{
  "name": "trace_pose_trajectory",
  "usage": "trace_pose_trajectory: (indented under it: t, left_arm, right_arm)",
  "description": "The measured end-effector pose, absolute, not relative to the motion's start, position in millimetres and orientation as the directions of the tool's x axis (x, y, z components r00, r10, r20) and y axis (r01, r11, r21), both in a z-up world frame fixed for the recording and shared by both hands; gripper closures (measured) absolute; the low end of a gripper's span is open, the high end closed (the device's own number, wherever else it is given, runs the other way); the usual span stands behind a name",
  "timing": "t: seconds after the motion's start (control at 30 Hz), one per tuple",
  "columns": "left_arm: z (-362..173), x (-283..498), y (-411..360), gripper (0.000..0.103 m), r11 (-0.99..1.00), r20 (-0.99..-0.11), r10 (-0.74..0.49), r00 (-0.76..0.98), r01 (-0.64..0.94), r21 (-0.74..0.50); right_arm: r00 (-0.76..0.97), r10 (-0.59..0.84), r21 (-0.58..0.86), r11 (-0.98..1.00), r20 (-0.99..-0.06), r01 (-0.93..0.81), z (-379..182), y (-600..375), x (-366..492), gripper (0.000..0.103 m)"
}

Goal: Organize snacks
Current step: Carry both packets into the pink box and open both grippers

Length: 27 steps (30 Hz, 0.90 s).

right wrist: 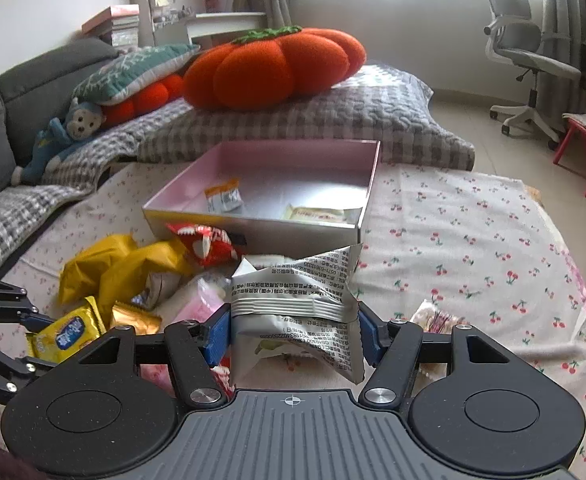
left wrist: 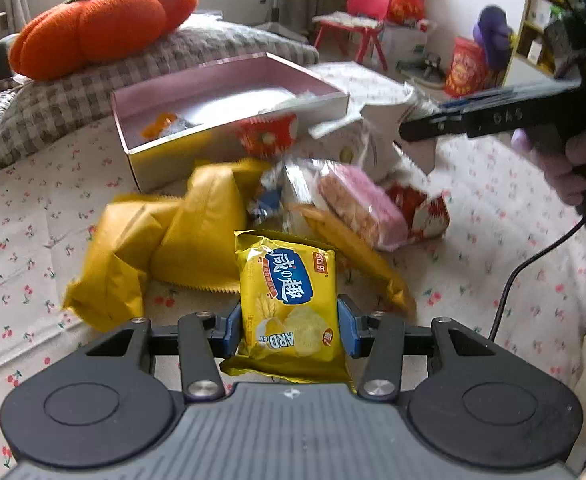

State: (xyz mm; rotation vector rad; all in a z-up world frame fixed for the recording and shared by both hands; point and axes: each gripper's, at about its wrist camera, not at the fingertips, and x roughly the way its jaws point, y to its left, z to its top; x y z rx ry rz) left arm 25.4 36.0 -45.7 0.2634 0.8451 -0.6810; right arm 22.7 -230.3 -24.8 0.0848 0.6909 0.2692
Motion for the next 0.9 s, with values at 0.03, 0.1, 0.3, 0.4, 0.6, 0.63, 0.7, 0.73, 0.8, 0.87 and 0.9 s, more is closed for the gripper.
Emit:
trace_pose_trajectory:
  t: [0.03, 0.1, 0.3, 0.4, 0.6, 0.63, 0.7, 0.73, 0.8, 0.87, 0.9]
  left_arm:
    - [-42.9, 26.6, 37.2, 0.059, 0.762, -0.755, -0.453, 0.474, 0.645, -0.053]
    - [-36.7, 29.9, 40.3, 0.059, 0.769, -0.742, -0.464, 0.484, 0.635, -0.066]
    - [-18.3, 47.0, 40.9, 0.059, 0.805, -0.705, -0.462, 0.538, 0.587, -0.079]
    - [-11.5, 60.7, 36.0, 0.059, 0.826, -0.690, -0.459, 0.559, 0.556, -0.099]
    - [-6.7, 92.2, 25.0, 0.059, 0.861, -0.680, -0.436, 0.589, 0.494, -0.124]
    - [-7.0, 96.8, 23.3, 0.059, 0.865, -0.679, -0.433, 0.593, 0.486, -0.127]
    - [-7.5, 107.8, 19.0, 0.059, 0.875, -0.676, -0.425, 0.602, 0.465, -0.136]
    - [-7.9, 113.3, 16.6, 0.059, 0.879, -0.673, -0.423, 0.607, 0.455, -0.142]
    - [-7.3, 119.0, 13.9, 0.059, 0.885, -0.662, -0.420, 0.621, 0.443, -0.146]
    - [-6.2, 122.9, 11.6, 0.059, 0.891, -0.652, -0.414, 0.635, 0.428, -0.150]
    - [-6.1, 125.3, 10.3, 0.059, 0.893, -0.649, -0.415, 0.638, 0.423, -0.154]
  right_arm:
    - [0.740, 0.272, 0.168, 0.962, -0.615, -0.215, -22.9, -230.9, 24.1, 0.040]
    - [0.747, 0.270, 0.172, 0.963, -0.608, -0.208, -19.4, -232.3, 27.1, 0.040]
    - [0.765, 0.276, 0.194, 0.961, -0.582, -0.199, -6.8, -231.3, 40.8, 0.040]
    - [0.769, 0.279, 0.208, 0.959, -0.575, -0.193, -2.5, -228.3, 50.4, 0.040]
    - [0.772, 0.275, 0.239, 0.957, -0.574, -0.163, 0.7, -224.4, 73.0, 0.040]
    - [0.773, 0.272, 0.240, 0.958, -0.573, -0.160, 1.0, -223.6, 76.3, 0.040]
    - [0.775, 0.268, 0.244, 0.958, -0.573, -0.151, 0.9, -223.0, 84.0, 0.040]
    - [0.775, 0.265, 0.246, 0.958, -0.574, -0.145, 0.6, -223.2, 87.9, 0.040]
    - [0.776, 0.257, 0.252, 0.959, -0.575, -0.131, -0.9, -224.4, 95.9, 0.040]
    - [0.777, 0.252, 0.258, 0.959, -0.576, -0.120, -3.4, -226.6, 102.9, 0.040]
    - [0.778, 0.247, 0.259, 0.959, -0.578, -0.112, -4.9, -228.0, 106.1, 0.040]
